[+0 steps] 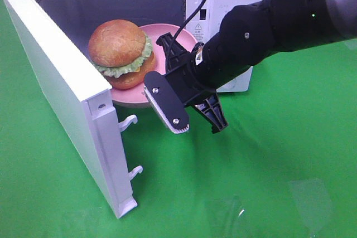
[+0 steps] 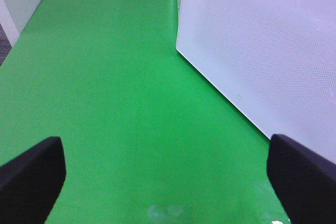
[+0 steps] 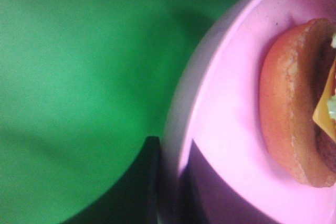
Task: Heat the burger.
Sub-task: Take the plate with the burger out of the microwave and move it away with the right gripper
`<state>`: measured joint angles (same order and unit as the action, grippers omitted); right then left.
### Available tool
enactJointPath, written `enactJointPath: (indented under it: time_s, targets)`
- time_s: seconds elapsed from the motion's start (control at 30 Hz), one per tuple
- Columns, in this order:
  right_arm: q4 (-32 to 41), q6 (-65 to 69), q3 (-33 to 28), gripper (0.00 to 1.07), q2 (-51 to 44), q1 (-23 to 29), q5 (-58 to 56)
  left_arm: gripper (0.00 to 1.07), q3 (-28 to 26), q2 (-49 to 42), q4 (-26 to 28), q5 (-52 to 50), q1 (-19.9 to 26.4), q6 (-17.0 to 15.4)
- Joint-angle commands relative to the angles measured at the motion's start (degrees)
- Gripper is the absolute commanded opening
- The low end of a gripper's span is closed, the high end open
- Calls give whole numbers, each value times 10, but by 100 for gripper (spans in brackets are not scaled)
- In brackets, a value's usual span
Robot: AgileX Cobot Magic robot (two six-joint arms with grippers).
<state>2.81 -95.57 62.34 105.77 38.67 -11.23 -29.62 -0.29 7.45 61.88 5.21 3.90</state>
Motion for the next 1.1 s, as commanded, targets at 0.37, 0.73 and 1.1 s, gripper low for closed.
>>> enactJointPath:
  time_s: [0.37, 0.73, 1.1]
  targets:
    - [44, 9, -89, 0, -89, 2, 48, 98, 1, -9, 1, -8, 2, 0]
    - [123, -6, -146, 0, -144, 15, 49, 98, 1, -9, 1, -8, 2, 0]
    - [125, 3, -206, 0, -213, 15, 49, 98, 1, -9, 1, -8, 2, 0]
